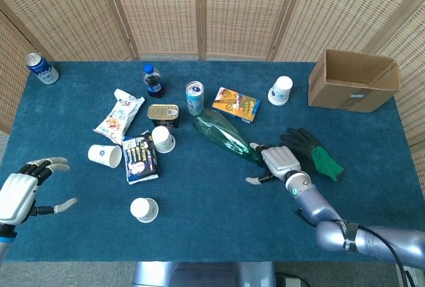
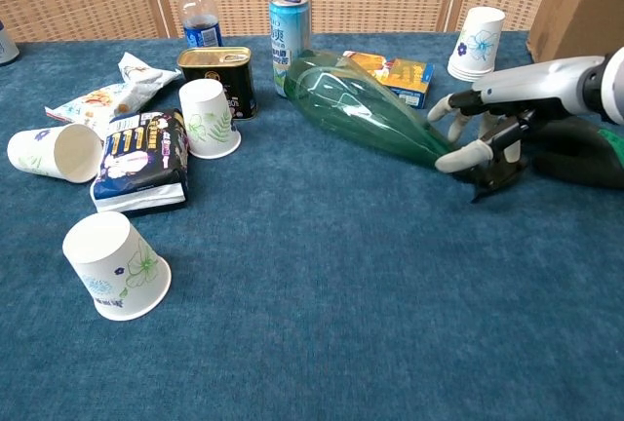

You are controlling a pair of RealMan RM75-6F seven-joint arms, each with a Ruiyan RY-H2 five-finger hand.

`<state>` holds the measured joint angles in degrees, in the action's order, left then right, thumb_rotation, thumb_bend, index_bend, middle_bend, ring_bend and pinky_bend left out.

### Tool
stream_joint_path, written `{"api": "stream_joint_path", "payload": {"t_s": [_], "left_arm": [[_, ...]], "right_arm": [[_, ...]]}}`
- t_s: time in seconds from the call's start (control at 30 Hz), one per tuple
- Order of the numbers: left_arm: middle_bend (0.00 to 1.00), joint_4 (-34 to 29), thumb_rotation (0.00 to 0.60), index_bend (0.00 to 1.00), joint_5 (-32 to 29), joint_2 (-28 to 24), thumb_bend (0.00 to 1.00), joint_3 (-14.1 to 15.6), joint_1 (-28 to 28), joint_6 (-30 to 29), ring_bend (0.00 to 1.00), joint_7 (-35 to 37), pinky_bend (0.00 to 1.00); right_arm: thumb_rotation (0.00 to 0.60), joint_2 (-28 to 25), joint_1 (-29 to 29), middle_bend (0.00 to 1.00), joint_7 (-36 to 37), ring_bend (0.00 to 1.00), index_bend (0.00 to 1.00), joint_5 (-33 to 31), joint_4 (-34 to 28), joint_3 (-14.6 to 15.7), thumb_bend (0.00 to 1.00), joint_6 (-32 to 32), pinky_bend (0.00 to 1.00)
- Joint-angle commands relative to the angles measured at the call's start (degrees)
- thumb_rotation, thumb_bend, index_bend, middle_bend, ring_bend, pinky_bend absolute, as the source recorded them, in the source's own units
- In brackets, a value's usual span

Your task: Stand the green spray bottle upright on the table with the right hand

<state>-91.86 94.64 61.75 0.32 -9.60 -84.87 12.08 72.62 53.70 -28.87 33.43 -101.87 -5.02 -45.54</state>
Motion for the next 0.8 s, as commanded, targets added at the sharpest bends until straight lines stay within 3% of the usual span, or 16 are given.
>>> {"api": "stream_joint_path", "payload": {"t_s": [0.03,0.4,0.8], "left_arm": [[0.30,0.3,0.309,0.32,0.1,0.1,0.18,0.1,0.1,-0.2,0.28,0.4,0.29],[0.30,2.5,0.306,0.32,0.8,0.5,0.18,0.7,0.5,-1.2,0.28,3.0,0.29],[0.29,4.3,0.307,0.32,1.1,0.9,0.18,1.2,1.2,-2.5,0.28,4.9,0.29]], "right_arm": [[0.260,-0.2,0.1,0.21,0.5,0.32,0.00,1.2,-2.3,0.5,0.24,-0.5,0.43],[0.239,2.6,1.1,0.21,1.6,0.32,0.00,4.0,-7.4,0.7,0.23,-2.3,0.43],[0.226,8.2,5.1,0.21,1.9,0.32,0.00,2.5,-6.0,-1.7,0.22,-2.5,0.43]]}}
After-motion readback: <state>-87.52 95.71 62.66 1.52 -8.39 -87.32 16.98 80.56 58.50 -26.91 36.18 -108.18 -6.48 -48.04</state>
